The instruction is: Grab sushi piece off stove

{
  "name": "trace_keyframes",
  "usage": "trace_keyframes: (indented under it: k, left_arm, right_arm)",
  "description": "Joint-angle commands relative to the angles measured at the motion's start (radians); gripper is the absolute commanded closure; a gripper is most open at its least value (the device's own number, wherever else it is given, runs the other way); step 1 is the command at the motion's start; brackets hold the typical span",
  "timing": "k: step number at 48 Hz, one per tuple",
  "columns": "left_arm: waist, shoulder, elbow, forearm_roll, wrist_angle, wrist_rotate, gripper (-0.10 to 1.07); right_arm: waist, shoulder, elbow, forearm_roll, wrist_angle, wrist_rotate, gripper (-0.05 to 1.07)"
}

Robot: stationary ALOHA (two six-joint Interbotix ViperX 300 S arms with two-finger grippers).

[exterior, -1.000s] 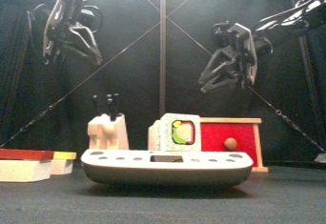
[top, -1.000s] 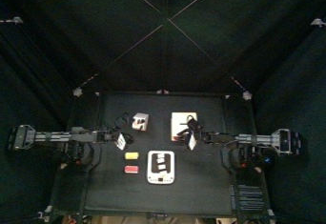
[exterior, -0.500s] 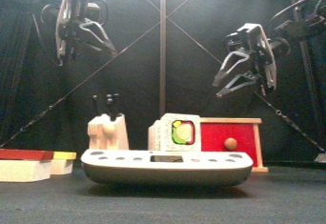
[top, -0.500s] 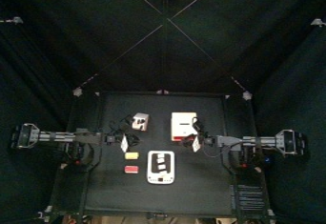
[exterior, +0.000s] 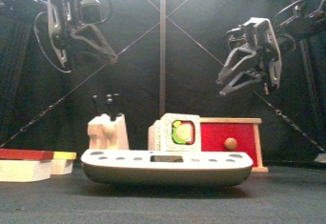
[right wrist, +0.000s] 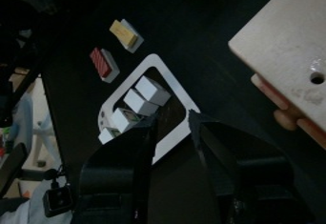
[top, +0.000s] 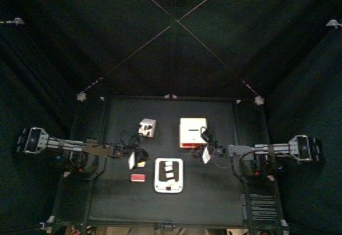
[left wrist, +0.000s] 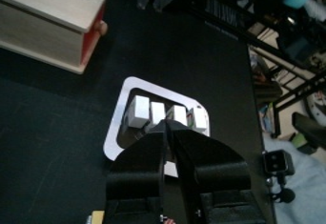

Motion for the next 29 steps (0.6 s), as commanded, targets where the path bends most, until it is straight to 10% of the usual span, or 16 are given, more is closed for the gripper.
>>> trace_keyframes:
  k: [1,29]
  left_arm:
    - [-0.006,0.015,-0.003,0.043,-0.034,0.003,0.48]
    - [0.011,-0.066,0.066,0.199,-0.014,0.005,0.48]
  right_arm:
    - [0.018,-0.012,-0.017,0.021,-0.002,0.002,0.30]
    - [0.041,0.155,-0.244,0.253,0.285,0.003,0.30]
